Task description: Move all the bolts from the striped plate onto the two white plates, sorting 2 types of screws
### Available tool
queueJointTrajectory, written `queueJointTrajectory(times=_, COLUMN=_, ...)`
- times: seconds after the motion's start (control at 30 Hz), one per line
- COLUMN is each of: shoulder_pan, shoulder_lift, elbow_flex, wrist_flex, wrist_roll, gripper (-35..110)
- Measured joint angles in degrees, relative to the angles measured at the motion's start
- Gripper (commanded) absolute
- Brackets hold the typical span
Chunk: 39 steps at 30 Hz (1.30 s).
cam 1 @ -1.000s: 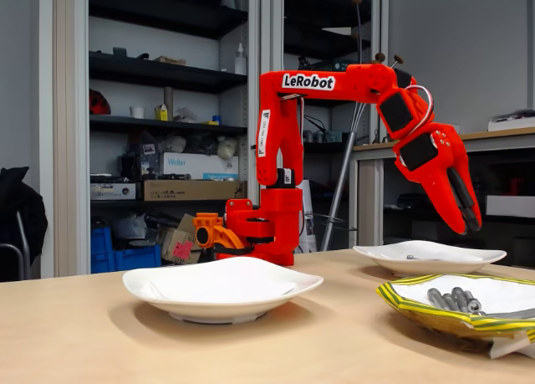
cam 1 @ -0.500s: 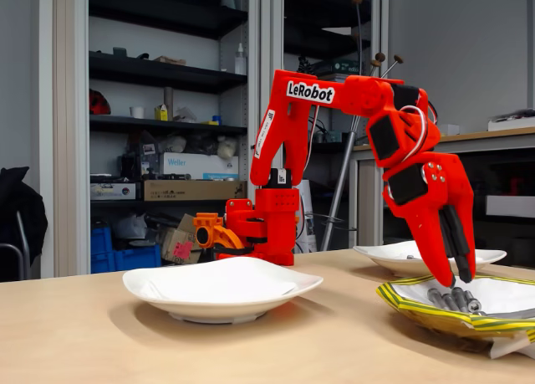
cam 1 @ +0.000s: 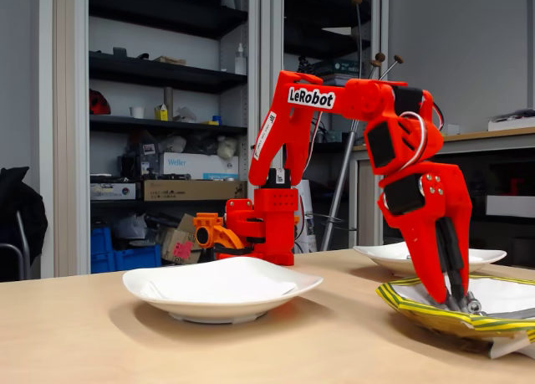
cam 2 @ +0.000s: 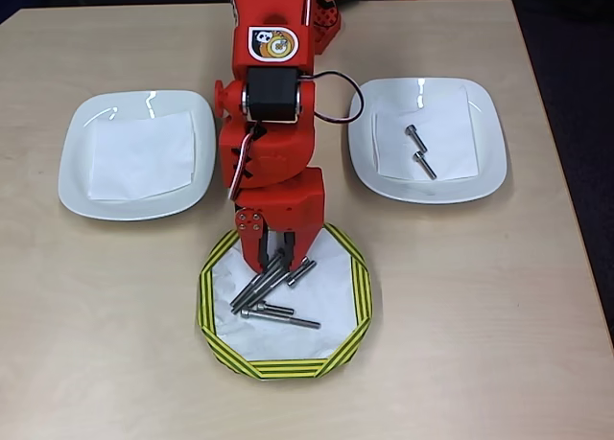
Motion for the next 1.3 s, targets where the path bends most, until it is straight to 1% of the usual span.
queueJointTrajectory(times=0.37, shoulder_pan=0.1, shoulder_lift=-1.6, elbow_flex=-1.3, wrist_flex=1.4, wrist_roll=1.9, gripper=9)
queueJointTrajectory(times=0.57, shoulder_pan=-0.3, shoulder_lift=-6.8, elbow_flex=-6.9, wrist_flex=0.6, wrist_roll=2.9, gripper=11)
queueJointTrajectory(times=0.83, shoulder_pan=-3.4, shoulder_lift=-14.7, elbow_flex=-13.0, wrist_flex=-7.0, wrist_roll=9.6, gripper=13)
queueJointTrajectory(times=0.93, shoulder_pan=-4.4, shoulder_lift=-16.3, elbow_flex=-14.2, wrist_flex=-9.1, wrist_roll=10.6, gripper=13)
queueJointTrajectory(times=1.13, shoulder_pan=-5.1, shoulder_lift=-17.6, elbow_flex=-15.6, wrist_flex=-7.8, wrist_roll=9.1, gripper=12)
queueJointTrajectory(times=1.2, shoulder_pan=-5.1, shoulder_lift=-17.5, elbow_flex=-15.6, wrist_flex=-6.6, wrist_roll=7.9, gripper=11)
queueJointTrajectory(times=1.3, shoulder_pan=-5.1, shoulder_lift=-16.4, elbow_flex=-15.3, wrist_flex=-5.5, wrist_roll=6.8, gripper=3)
